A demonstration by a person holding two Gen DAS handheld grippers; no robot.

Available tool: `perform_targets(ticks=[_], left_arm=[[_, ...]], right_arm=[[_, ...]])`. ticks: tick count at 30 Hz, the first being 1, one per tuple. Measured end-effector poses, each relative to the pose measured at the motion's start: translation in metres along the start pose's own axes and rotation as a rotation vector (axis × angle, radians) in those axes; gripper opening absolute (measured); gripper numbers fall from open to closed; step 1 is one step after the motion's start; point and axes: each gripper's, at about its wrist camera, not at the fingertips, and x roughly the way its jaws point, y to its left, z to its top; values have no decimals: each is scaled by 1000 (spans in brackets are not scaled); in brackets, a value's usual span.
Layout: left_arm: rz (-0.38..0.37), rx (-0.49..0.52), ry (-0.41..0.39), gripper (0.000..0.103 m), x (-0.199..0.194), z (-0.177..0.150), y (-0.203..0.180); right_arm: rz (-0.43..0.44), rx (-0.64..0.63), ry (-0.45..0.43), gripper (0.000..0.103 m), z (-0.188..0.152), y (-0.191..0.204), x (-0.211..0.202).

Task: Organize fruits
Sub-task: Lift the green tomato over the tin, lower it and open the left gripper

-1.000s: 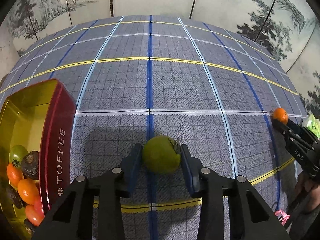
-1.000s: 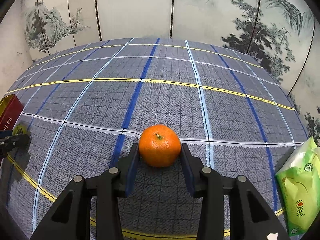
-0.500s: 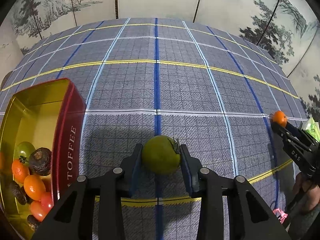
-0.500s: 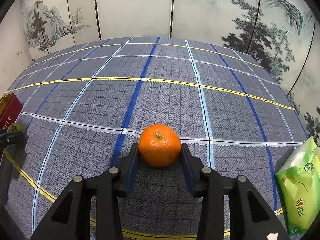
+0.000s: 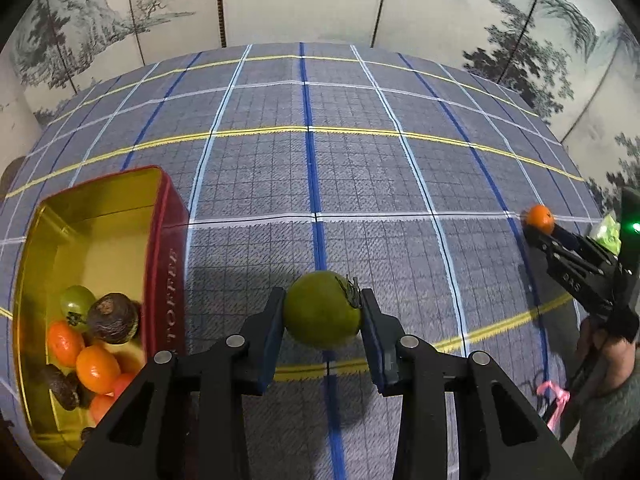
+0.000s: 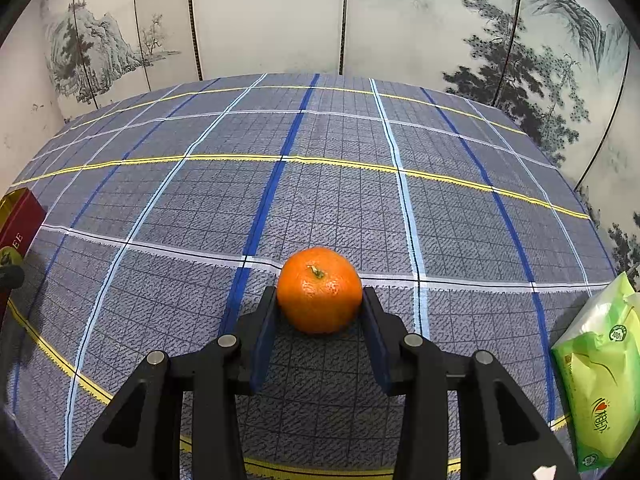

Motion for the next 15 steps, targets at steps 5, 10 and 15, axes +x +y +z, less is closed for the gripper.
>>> perform_targets(ticks=[5, 10, 15], left_arm=[[-12, 16, -4, 37, -15, -5, 7], [2, 31, -12, 37, -27, -8, 15], [13, 37, -38, 37, -44, -10, 24]], right_arm=[[0, 0, 0, 38, 0, 0, 0], [0, 0, 0, 38, 0, 0, 0], [0, 0, 0, 38, 0, 0, 0]])
